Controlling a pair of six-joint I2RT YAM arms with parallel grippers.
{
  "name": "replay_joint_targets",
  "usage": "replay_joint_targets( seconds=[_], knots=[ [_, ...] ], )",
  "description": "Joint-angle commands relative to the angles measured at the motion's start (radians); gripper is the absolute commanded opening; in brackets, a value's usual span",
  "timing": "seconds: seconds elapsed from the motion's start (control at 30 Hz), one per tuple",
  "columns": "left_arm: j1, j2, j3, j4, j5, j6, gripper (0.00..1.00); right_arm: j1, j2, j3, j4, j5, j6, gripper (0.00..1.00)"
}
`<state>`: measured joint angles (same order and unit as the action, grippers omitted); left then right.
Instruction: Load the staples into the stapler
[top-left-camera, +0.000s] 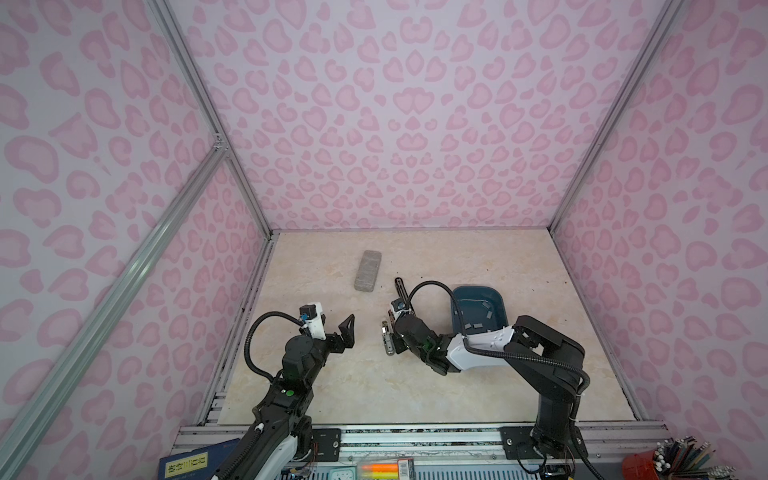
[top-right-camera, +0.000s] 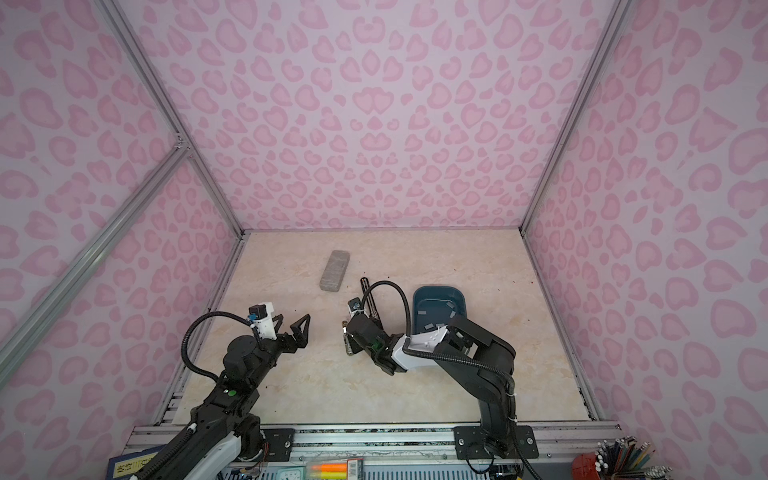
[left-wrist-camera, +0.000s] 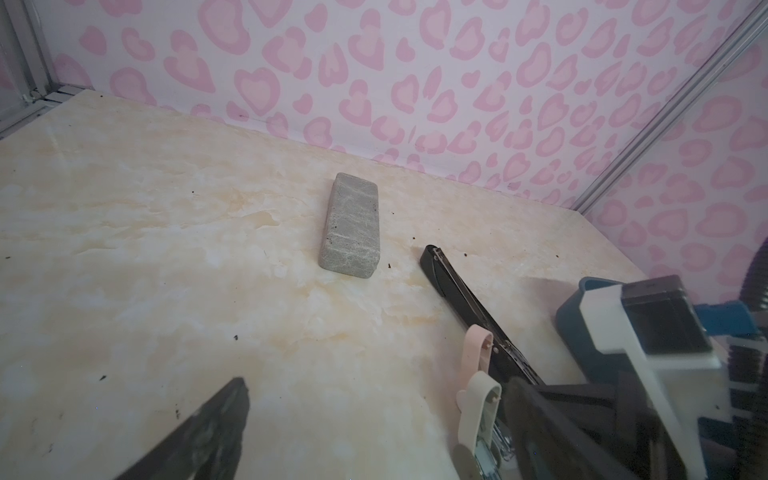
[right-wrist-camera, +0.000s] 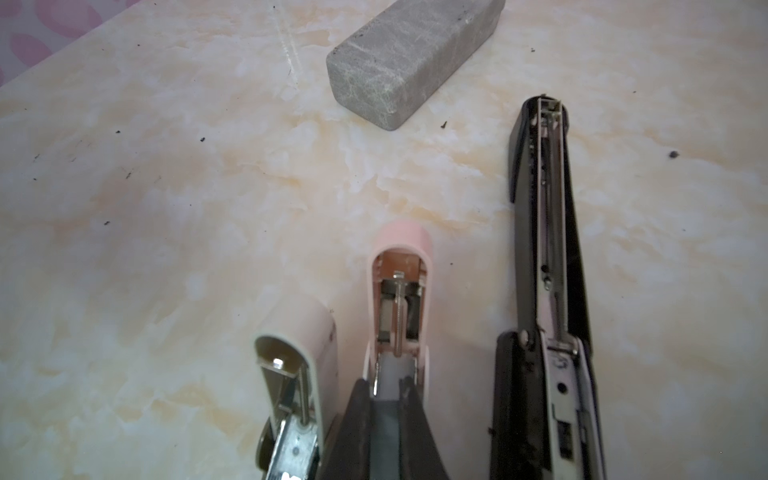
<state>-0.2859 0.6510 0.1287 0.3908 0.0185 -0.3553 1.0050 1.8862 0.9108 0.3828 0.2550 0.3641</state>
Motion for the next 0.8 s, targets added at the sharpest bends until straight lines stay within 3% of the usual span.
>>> replay_joint_targets(
  seconds=[0.0,0.77],
  knots=[
    [0.002,-0.003,-0.002,0.04,0.001,-0.002,0.97,-0.002,0.016,0.005,-0.008,0.02,0.012,0.07],
    [0.002,-0.006,-0.003,0.04,-0.002,-0.004,0.97,-0.001,0.0,-0.029,-0.027,0.016,0.072,0.05]
  ],
)
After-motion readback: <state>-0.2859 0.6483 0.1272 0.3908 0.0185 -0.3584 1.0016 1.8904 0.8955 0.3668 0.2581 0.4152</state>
